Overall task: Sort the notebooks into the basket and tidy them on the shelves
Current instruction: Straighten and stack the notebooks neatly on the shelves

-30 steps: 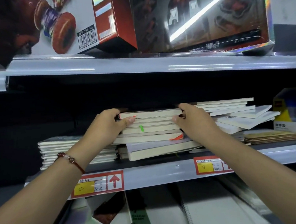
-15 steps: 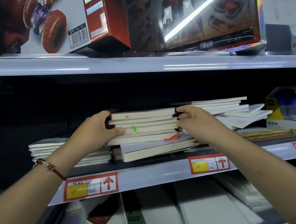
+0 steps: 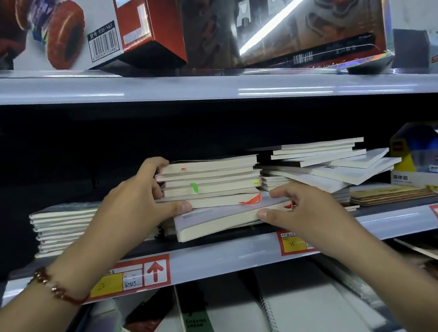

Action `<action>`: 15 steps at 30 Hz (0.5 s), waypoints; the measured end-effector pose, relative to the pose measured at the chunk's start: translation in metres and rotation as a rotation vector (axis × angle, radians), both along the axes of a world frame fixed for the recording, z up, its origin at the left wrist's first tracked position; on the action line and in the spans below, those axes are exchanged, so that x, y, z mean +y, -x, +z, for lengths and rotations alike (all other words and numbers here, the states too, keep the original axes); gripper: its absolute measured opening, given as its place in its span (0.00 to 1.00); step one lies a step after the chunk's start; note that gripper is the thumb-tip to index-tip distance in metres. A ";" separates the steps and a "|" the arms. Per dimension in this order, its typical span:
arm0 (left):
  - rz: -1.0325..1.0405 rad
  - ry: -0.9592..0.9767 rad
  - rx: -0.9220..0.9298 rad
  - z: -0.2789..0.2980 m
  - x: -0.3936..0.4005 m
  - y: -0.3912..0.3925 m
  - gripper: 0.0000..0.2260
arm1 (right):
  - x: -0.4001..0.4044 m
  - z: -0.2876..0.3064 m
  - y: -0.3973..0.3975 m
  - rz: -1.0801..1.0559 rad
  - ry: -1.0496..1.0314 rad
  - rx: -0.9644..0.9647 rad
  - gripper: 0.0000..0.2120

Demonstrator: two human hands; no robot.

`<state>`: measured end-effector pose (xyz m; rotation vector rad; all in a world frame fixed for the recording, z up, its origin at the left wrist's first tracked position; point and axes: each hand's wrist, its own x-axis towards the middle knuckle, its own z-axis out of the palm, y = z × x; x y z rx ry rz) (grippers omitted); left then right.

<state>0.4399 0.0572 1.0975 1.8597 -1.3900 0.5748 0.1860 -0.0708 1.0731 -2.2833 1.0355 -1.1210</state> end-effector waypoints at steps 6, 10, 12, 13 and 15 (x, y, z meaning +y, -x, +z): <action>-0.039 0.064 0.065 0.002 -0.010 0.009 0.35 | 0.008 -0.011 -0.009 -0.070 0.053 -0.074 0.17; -0.045 0.057 0.051 0.005 -0.019 0.011 0.37 | 0.012 -0.011 -0.017 -0.088 0.112 -0.035 0.17; -0.031 0.051 0.033 0.005 -0.020 0.009 0.37 | 0.013 -0.011 -0.020 -0.100 0.123 -0.002 0.19; -0.046 0.042 0.051 0.006 -0.017 0.007 0.37 | 0.013 -0.012 -0.020 -0.101 0.122 0.005 0.19; -0.162 0.004 0.141 0.003 -0.006 0.003 0.33 | 0.013 -0.013 -0.019 -0.099 0.124 0.009 0.20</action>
